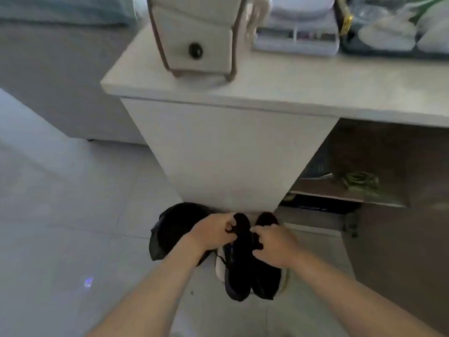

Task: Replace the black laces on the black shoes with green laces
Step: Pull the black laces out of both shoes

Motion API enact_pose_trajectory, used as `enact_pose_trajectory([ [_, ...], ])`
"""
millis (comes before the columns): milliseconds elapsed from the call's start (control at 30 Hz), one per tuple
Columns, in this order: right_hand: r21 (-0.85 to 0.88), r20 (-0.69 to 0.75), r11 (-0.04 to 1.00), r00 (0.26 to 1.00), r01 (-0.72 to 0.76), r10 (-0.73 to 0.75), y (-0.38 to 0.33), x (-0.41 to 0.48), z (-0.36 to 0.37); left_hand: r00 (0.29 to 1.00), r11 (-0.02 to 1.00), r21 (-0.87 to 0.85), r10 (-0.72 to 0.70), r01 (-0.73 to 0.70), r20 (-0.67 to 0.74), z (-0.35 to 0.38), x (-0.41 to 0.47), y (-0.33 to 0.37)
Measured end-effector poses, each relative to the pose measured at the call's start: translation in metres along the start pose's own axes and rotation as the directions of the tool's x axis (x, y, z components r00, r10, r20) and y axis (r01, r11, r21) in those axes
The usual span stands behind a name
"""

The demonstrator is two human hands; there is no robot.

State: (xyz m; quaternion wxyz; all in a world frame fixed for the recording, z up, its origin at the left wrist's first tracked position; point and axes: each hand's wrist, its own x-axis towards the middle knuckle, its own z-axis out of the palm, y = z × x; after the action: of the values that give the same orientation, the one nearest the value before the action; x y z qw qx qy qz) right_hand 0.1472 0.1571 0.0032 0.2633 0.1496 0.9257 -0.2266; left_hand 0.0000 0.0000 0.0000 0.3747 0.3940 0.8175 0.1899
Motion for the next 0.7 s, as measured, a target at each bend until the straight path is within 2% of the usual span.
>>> enact_pose_trajectory([
  [233,-0.255,-0.018,0.965,0.997,0.065,-0.072,0.019,0.064,0.085,0.99,0.996,0.02,-0.089,0.087,0.11,0.083,0.05,-0.07],
  [400,-0.346,-0.062,0.937,0.998,-0.048,0.028,0.027,0.078,0.099,0.996,0.997,0.07,-0.023,0.017,0.085,0.117,0.069,-0.078],
  [567,-0.374,-0.203,0.925,0.979,-0.065,-0.013,0.024,0.058,0.114,0.993,0.982,0.185,0.055,-0.035,-0.103,0.137,0.054,-0.08],
  [700,-0.336,-0.337,0.94,0.94,-0.062,-0.059,0.02,0.041,0.146,0.955,0.981,0.195,0.044,0.014,-0.293,0.153,0.029,-0.083],
])
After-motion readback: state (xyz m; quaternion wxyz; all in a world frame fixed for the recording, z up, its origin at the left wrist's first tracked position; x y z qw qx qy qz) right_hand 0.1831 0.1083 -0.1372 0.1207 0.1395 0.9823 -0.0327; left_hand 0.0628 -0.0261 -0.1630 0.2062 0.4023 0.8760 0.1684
